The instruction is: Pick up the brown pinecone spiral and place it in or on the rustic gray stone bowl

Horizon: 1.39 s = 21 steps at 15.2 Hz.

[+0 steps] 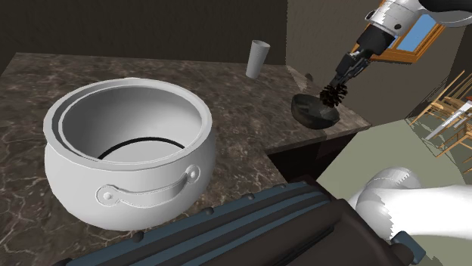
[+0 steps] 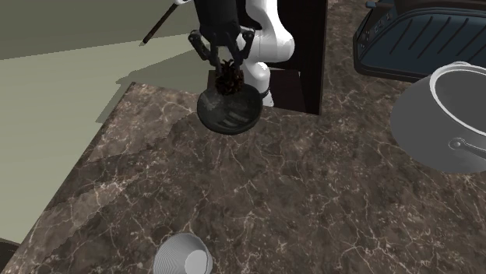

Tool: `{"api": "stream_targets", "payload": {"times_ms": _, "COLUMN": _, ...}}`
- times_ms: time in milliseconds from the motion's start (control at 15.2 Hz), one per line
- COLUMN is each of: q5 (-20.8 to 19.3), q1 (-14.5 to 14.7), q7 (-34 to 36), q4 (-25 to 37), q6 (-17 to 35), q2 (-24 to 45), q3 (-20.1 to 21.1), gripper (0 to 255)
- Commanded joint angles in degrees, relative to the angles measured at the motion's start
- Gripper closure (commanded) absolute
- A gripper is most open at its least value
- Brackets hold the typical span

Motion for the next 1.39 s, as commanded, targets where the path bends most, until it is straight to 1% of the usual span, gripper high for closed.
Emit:
{"api": "stream_targets", "payload": {"times_ms": 0, "q5": -0.18, "q1": -0.14, "q7": -0.18, "q4": -1.85, "q6": 1.38, "q2": -0.51, "q3": -0.18, "gripper": 255}}
{"api": "stream_targets", "payload": {"times_ms": 132, "q5": -0.32, "q1": -0.27, "q7": -0.27, "q4": -3.61, "q6": 2.58, "q2": -1.05, "q3": -0.27, "gripper": 255}}
{"api": "stream_targets", "payload": {"times_ms": 594, "q5": -0.33, "q1": -0.27, "q7": -0.27, "q4": -3.61, "q6": 2.58, "q2": -1.05, "q3": -0.28, "gripper": 255}}
{"api": "stream_targets", "payload": {"times_ms": 660, "q5": -0.33, "q1": -0.27, "q7": -0.27, "q4": -3.61, "q6": 2.58, "q2": -1.05, "q3": -0.28, "gripper": 0}}
{"api": "stream_targets", "payload": {"times_ms": 990, "q5": -0.33, "q1": -0.27, "q7": -0.26, "q4": -3.60, "q6": 2.58, "q2": -1.05, "q3": -0.28, "gripper": 0}}
{"api": "stream_targets", "payload": {"times_ms": 1254, "q5": -0.05, "q1": 0.14, "q7": -0.50, "q4": 5.50, "q6": -4.13, "q2": 1.33, "q3": -0.42, "gripper": 0}}
{"api": "stream_targets", "payload": {"times_ms": 1320, "q5": -0.05, "q1": 0.14, "q7": -0.49, "q4": 5.48, "q6": -4.13, "q2": 1.31, "q3": -0.41, "gripper": 0}}
